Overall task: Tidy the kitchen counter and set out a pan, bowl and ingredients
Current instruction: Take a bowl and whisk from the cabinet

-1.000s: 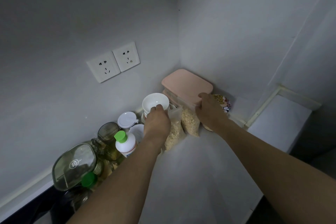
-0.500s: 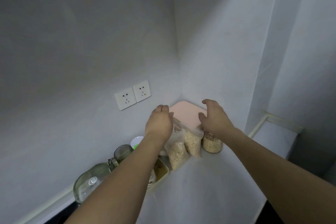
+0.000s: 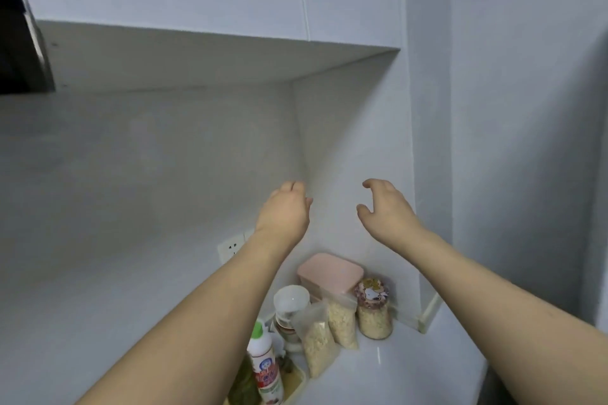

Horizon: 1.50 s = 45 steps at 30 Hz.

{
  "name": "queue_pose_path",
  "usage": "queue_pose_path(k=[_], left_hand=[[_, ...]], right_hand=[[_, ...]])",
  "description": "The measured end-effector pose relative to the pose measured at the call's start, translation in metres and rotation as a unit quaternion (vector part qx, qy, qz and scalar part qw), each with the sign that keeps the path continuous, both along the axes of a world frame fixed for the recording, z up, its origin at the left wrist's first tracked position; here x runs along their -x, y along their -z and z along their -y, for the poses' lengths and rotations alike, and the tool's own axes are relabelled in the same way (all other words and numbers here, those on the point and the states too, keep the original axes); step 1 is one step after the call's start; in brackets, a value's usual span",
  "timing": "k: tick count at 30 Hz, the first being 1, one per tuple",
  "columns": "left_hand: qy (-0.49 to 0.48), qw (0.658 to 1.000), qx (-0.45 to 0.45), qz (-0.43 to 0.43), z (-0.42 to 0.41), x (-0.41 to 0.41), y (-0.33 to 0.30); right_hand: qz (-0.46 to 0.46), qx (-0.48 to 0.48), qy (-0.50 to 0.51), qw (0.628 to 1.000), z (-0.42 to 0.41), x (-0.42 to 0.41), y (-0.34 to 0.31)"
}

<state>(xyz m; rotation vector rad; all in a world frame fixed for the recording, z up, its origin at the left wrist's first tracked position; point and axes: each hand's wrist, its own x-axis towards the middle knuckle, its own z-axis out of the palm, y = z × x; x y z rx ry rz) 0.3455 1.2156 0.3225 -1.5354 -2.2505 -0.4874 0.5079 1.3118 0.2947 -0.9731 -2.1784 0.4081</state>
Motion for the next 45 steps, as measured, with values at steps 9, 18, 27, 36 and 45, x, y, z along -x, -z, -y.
queue_pose_path(k=[9,18,27,36,45], left_hand=[[0.096,0.979,-0.087,-0.158,0.023,-0.048,-0.117],[0.122,0.928,-0.177,-0.305,0.026,-0.059,-0.233],[0.062,0.88,-0.203,-0.424,0.018,-0.037,-0.322],[-0.045,0.832,-0.186,-0.52,0.008,-0.031,-0.397],[-0.097,0.846,-0.106,-0.513,0.0,-0.045,-0.415]], right_hand=[[-0.039,-0.091,0.037,0.994,0.027,-0.04,-0.09],[-0.045,-0.189,0.037,0.98,0.032,-0.049,-0.19],[-0.089,-0.168,-0.015,0.982,-0.005,-0.017,-0.262],[-0.158,-0.179,-0.111,0.965,-0.026,0.016,-0.313],[-0.166,-0.19,-0.167,0.953,-0.025,0.038,-0.314]])
